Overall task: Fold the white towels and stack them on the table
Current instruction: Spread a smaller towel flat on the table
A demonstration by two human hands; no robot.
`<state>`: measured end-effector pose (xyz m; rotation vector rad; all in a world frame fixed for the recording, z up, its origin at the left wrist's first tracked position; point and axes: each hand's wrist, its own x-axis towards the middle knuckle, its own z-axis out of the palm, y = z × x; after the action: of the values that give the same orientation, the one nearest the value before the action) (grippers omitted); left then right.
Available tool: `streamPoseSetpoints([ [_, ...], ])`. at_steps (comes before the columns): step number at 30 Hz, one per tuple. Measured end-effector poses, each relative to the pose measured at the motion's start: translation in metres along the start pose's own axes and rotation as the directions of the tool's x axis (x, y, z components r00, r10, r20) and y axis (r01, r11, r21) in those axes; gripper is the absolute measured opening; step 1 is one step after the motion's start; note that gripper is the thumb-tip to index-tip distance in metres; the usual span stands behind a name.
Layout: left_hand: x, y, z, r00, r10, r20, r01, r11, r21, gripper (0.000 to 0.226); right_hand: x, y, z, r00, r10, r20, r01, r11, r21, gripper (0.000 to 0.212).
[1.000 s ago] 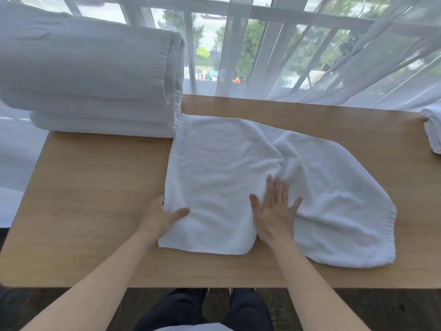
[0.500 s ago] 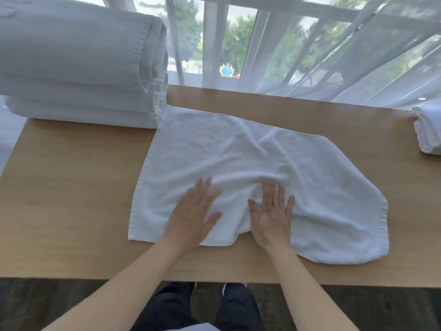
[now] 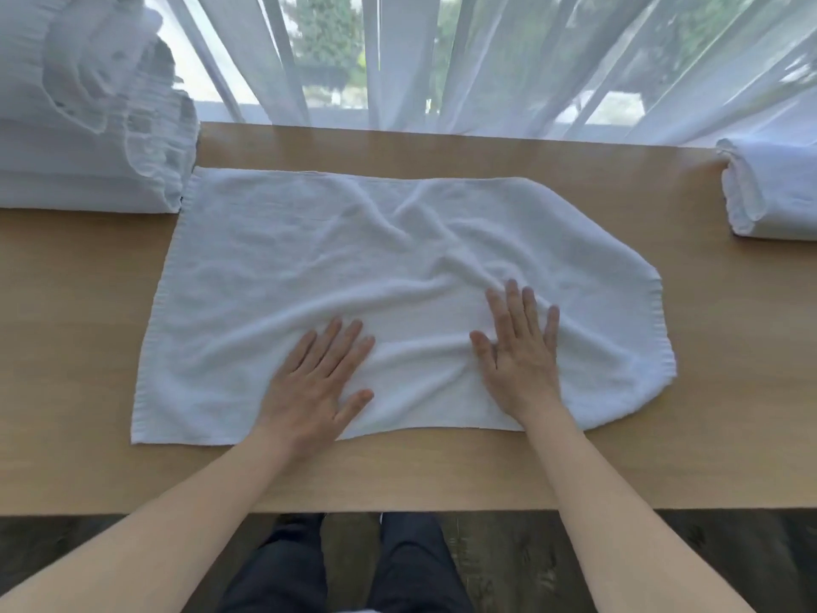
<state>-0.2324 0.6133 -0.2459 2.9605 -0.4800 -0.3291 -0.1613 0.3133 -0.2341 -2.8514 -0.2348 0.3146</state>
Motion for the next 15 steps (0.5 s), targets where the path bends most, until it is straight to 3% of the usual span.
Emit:
streamPoseSetpoints([
  [4,-0.001,0.023,-0.001,0.994,-0.086,-0.060,0.080,0.992,-0.103,0.072,-0.040,0.008,0.017,1.000,0.024,-0.011,-0.025,0.993,-0.116,0.067],
  [8,0.023,0.069,-0.004,0.972,-0.174,-0.160,0.139,0.968,-0.210,0.062,-0.036,0.029,0.012,0.990,0.141,0.005,-0.141,0.988,-0.065,0.071],
  [15,0.038,0.094,0.007,0.998,-0.064,-0.013,0.063,0.997,-0.052,0.070,-0.043,0.070,-0.003,0.940,0.340,0.041,-0.337,0.939,-0.064,0.076],
])
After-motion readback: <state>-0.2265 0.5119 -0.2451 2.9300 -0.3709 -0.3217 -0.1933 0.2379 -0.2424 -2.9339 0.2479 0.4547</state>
